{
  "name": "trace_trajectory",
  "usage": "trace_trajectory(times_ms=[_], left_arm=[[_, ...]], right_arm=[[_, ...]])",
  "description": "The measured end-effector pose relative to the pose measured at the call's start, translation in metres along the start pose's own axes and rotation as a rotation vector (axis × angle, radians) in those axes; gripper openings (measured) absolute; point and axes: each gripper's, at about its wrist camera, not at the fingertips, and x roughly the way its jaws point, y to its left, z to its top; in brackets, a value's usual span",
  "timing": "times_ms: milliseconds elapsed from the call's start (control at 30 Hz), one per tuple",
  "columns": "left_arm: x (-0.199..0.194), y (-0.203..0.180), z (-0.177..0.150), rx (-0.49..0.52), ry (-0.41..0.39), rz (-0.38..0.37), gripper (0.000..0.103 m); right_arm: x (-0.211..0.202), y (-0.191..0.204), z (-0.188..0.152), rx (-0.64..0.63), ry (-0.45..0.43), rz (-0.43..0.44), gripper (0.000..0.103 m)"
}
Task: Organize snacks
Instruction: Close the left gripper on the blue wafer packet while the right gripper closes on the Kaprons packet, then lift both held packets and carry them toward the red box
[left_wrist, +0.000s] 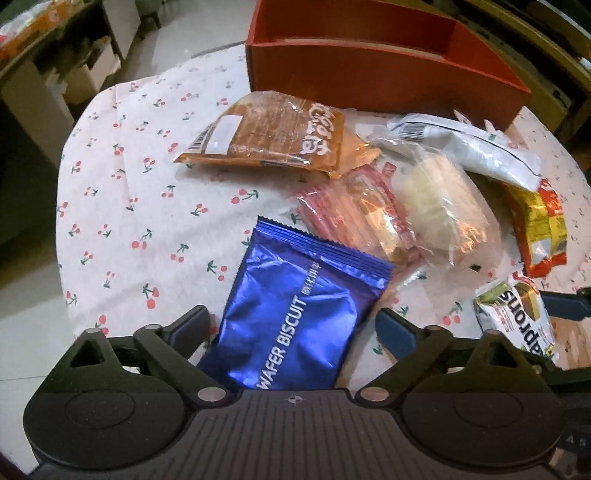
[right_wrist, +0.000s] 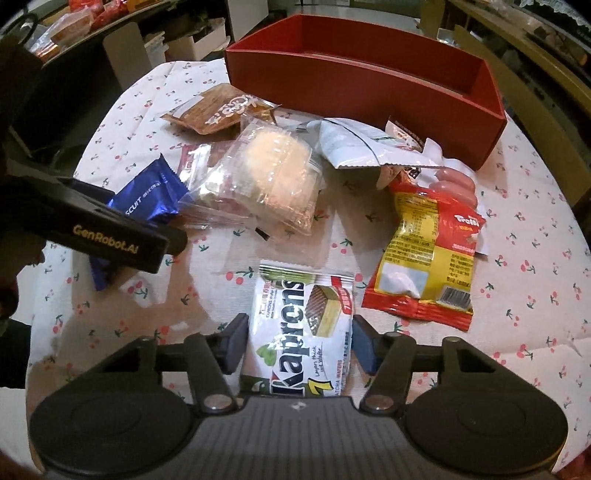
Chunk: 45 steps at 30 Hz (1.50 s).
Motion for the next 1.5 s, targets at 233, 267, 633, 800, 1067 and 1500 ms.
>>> trace_trajectory(times_ms=[233,267,633,800,1067,1500], left_arm=[[-0.015,-0.014,-0.016,0.02,0.004,-0.015,0.078],[-0.016,-0.015,-0.019,0.013,0.004,-0.028,0.077],[-0.007,-0.029,-0.019,0.063,0.01,0.005,0.102],[-0.002,-0.023,-0.017,0.031,0.019,-0.006,0.103],[-0.02,-0.029,-0.028,0.016,-0.004,-0.01,0.075],[-0.045,-0.025,-0.027,-0.042,-0.073,-0.06,0.071]], right_arm=[[-0.006,-0.007,-0.006,0.021,-0.006,0.013,0.07],[-0.008,-0.008,-0.007,0.027,-0.01,0.015,0.07],[-0.008,-0.013,-0.008,0.051,-0.007,0.02,0.07],[-0.008,-0.015,-0.009,0.058,-0.002,0.025,0.07],[-0.014,-0.016,-0.01,0.054,-0.023,0.032,0.07],[-0.03,-0.017,-0.006,0.068,-0.088,0.04,0.07]])
